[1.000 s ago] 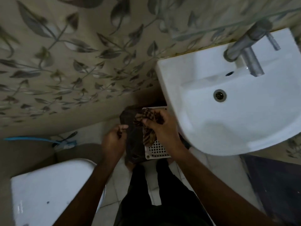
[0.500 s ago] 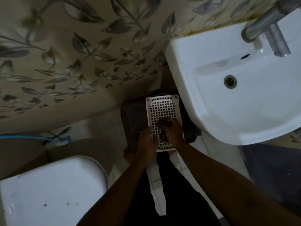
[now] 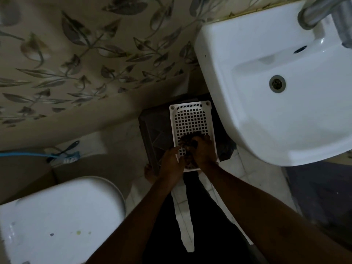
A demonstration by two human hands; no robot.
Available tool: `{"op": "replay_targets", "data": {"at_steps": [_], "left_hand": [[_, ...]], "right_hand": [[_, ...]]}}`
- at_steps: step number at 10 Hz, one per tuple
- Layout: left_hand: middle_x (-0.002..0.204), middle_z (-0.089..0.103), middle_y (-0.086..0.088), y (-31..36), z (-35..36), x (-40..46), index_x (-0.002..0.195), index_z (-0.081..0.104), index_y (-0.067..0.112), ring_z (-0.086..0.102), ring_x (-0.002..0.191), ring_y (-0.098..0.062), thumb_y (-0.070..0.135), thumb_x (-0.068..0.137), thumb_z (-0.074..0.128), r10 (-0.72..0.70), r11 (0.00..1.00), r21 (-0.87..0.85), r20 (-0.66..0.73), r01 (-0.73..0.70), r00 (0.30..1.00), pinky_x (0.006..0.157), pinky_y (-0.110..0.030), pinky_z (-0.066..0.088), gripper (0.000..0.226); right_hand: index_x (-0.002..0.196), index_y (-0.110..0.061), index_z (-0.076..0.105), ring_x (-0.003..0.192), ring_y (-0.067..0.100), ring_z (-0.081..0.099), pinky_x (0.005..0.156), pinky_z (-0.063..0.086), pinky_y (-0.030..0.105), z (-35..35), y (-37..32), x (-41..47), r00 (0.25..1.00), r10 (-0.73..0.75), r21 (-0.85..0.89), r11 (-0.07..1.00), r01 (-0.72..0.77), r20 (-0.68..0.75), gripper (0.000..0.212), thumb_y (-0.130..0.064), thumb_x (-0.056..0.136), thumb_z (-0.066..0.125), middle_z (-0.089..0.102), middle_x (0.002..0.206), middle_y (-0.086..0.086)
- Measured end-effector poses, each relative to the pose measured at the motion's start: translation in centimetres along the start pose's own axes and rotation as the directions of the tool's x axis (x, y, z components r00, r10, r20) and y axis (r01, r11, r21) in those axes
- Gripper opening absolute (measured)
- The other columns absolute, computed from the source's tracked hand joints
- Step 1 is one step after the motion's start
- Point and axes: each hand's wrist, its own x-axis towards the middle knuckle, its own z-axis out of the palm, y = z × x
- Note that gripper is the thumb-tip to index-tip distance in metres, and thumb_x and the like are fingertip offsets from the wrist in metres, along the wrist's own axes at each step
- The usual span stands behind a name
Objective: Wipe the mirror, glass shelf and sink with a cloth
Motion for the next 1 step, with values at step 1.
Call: {"op": "replay_targets", "data": {"at_steps": [1], "left_hand": [[0.132, 0.062, 0.001, 3.96, -1.6, -2.4, 0.136, 0.055, 0.026, 0.063, 0.115, -0.015, 0.045, 0.083, 0.04, 0.085, 0.995, 0.057, -0.008, -0.084, 0.996, 0.095, -0.036, 0.056, 0.058]], "right_hand": [[0.129, -0.016, 0.059, 0.13, 0.028, 0.049, 0.11, 0.043, 0.045, 0.47, 0.58, -1.15, 0.997, -0.064, 0.045, 0.997, 0.066, -0.03, 0.043, -0.038, 0.092, 0.058, 0.05, 0.14, 0.01]]}}
